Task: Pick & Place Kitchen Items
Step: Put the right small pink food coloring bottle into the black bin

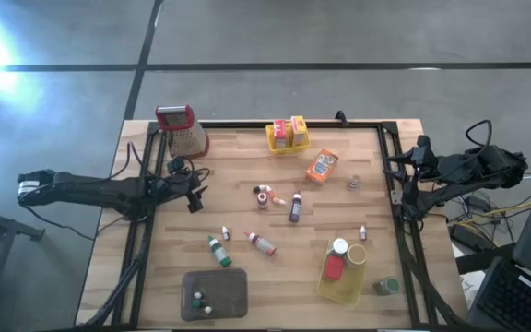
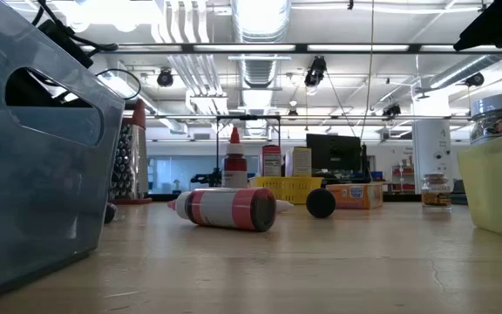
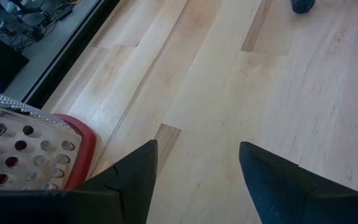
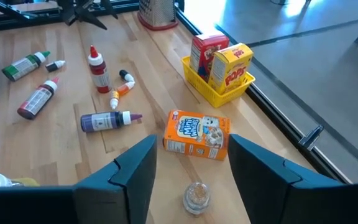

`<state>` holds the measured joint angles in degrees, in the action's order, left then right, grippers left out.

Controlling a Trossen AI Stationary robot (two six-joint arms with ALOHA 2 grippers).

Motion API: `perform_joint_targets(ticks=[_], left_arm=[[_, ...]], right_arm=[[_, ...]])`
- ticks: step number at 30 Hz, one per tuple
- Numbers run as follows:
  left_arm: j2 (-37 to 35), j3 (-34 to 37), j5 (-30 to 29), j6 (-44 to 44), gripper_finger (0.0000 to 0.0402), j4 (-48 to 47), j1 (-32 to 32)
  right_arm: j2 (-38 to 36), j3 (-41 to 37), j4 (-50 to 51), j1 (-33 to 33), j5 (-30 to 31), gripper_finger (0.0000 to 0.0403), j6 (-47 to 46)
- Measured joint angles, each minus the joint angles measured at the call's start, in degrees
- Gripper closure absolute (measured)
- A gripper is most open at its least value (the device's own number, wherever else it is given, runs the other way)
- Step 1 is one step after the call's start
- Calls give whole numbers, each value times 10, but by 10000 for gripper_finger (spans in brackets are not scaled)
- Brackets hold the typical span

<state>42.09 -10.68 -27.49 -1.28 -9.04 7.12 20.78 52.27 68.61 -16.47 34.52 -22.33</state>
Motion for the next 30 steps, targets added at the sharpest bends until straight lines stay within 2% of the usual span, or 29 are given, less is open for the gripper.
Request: perform_joint_targets(ticks=[18,22,24,26,30], left_arm=[[0,0,0,0,170,0,0],[0,0,0,0,170,0,0],[0,0,0,0,170,0,0],[0,0,0,0,170,0,0],[0,0,0,0,170,0,0]], right_arm=[[4,0,-7,0,0,178,0],[4,-2,-34,0,0,171,-4],[7,-1,-64,0,0,170,-45],[18,6,-74,0,0,172,-124],[57,16,-36,0,-39,180,-276]])
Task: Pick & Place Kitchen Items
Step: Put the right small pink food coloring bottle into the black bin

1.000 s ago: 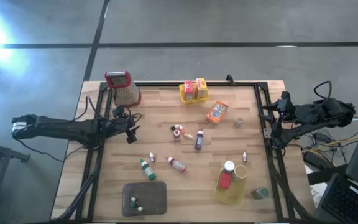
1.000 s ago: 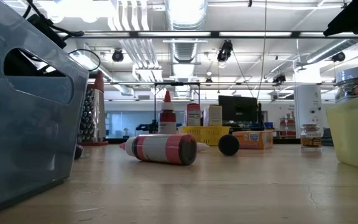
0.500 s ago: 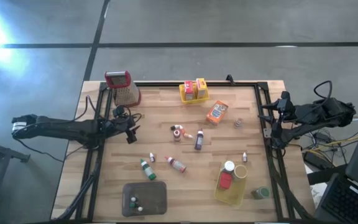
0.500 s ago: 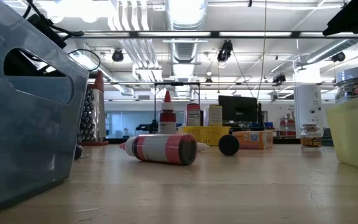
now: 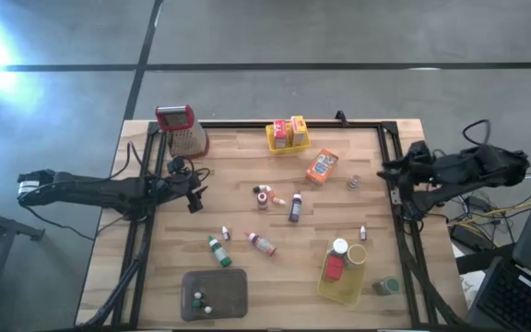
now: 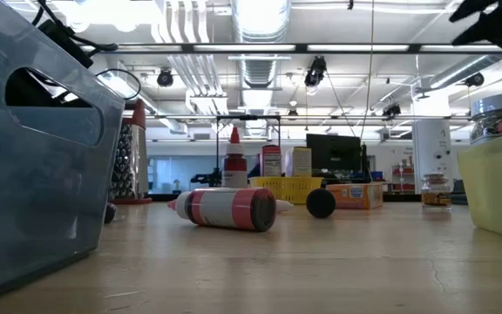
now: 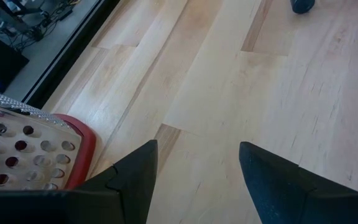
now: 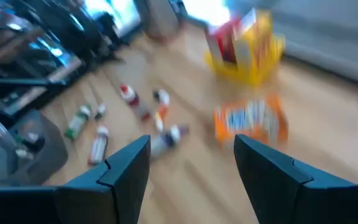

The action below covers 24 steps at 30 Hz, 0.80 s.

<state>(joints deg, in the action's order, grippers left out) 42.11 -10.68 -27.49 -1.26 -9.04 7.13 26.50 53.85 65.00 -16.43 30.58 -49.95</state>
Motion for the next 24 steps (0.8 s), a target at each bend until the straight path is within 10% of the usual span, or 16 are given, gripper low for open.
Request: perform_joint_targets(ticks=[11,24], left_arm=[[0,0,0,0,170,0,0],[0,0,0,0,170,0,0]], right_arm=[[182,41,243,0,-136,198,-280],[221,34,247,-1,-243,191,-414]])
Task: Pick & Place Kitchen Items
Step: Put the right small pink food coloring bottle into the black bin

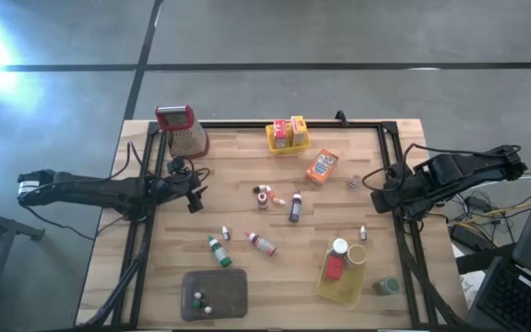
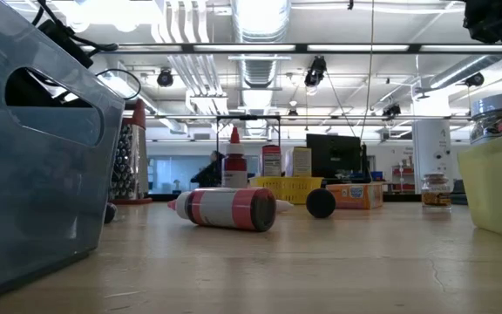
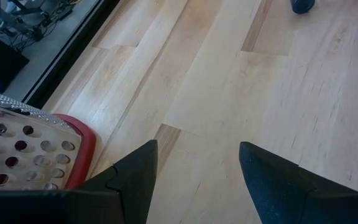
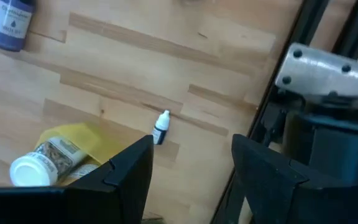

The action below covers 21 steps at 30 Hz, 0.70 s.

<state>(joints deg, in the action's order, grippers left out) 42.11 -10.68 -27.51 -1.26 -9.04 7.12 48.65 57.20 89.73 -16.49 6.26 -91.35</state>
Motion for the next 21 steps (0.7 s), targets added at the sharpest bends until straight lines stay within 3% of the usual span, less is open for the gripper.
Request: perform_joint_targets(ticks=[21], left_arm=[[0,0,-21,0,170,0,0]], right_arm=[[143,-7,-47,0,-24,209,-126]])
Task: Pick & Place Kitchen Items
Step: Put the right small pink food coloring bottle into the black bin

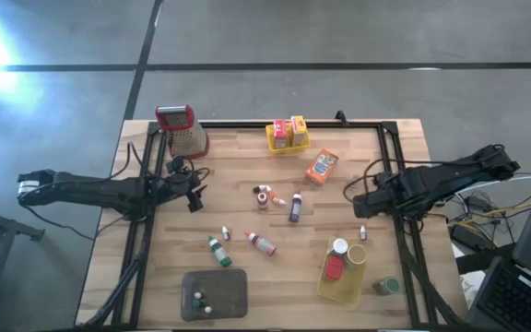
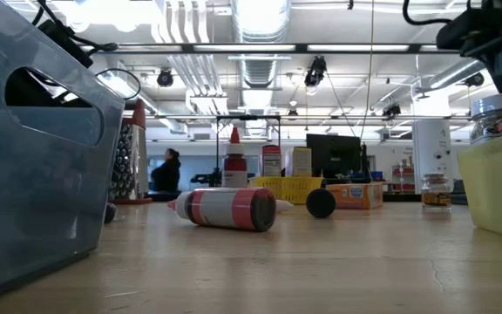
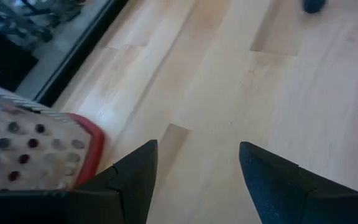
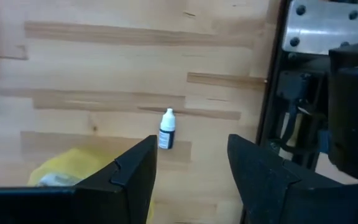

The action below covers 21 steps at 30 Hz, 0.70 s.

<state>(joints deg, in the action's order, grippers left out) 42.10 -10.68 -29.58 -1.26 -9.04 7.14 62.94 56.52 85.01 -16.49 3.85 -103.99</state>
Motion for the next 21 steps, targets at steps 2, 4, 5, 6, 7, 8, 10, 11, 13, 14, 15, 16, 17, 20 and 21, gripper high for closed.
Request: perform_joint_targets(ticks=[2,4,5,6,7,8,10,11,13,14,15,16,17,20,21], left_arm=[[0,0,-5,0,170,0,0],[0,0,-5,0,170,0,0],[0,0,-5,0,170,0,0],[0,0,-5,0,170,0,0],[0,0,-5,0,170,0,0],[0,0,-5,0,170,0,0],[0,0,-5,0,170,0,0],[0,0,-5,0,170,0,0],[0,0,-5,0,170,0,0],[0,0,-5,0,170,0,0],[0,0,-5,0,170,0,0],[0,0,-5,0,170,0,0],[0,0,-5,0,170,0,0],[0,0,-5,0,170,0,0],[0,0,-5,0,170,0,0]], right_arm=[[17,-3,-2,0,-8,206,-10],[32,-4,-7,1,-26,203,-17],[38,-6,-10,0,-35,202,-24],[45,-7,-14,0,-41,202,-30],[50,-9,-22,0,-47,203,-36],[56,-10,-34,0,-52,205,-40],[63,-15,-56,1,-67,209,-48],[66,-17,-62,1,-71,211,-53],[70,-21,-78,0,-77,215,-64],[71,-23,-84,0,-80,217,-70],[72,-25,-85,0,-84,219,-74],[73,-25,-84,0,-86,220,-79],[74,-27,-85,0,-87,221,-86],[73,-34,-90,0,-88,223,-103],[73,-37,-91,0,-89,223,-106]])
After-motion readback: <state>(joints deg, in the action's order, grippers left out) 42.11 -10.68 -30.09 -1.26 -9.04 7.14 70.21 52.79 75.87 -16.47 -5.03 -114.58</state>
